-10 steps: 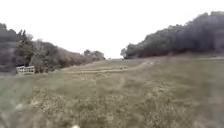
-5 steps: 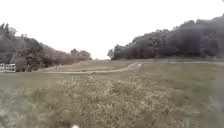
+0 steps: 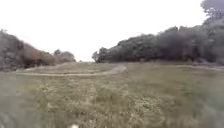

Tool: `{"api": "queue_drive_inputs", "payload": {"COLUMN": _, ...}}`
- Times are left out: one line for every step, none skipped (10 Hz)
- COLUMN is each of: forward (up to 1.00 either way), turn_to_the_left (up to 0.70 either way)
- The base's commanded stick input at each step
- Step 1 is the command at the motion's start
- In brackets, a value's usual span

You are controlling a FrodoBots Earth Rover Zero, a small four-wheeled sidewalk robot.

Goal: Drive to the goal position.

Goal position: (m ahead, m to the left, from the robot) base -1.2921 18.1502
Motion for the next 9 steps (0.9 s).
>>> {"api": "queue_drive_inputs", "payload": {"forward": 0.85, "turn_to_the_left": 0.01}}
{"api": "queue_drive_inputs", "payload": {"forward": 0.85, "turn_to_the_left": 0.01}}
{"api": "queue_drive_inputs", "payload": {"forward": 0.85, "turn_to_the_left": 0.01}}
{"api": "queue_drive_inputs", "payload": {"forward": 0.85, "turn_to_the_left": 0.01}}
{"api": "queue_drive_inputs", "payload": {"forward": 0.85, "turn_to_the_left": 0.01}}
{"api": "queue_drive_inputs", "payload": {"forward": 0.85, "turn_to_the_left": 0.01}}
{"api": "queue_drive_inputs", "payload": {"forward": 0.85, "turn_to_the_left": 0.01}}
{"api": "queue_drive_inputs", "payload": {"forward": 0.85, "turn_to_the_left": 0.01}}
{"api": "queue_drive_inputs", "payload": {"forward": 0.85, "turn_to_the_left": 0.01}}
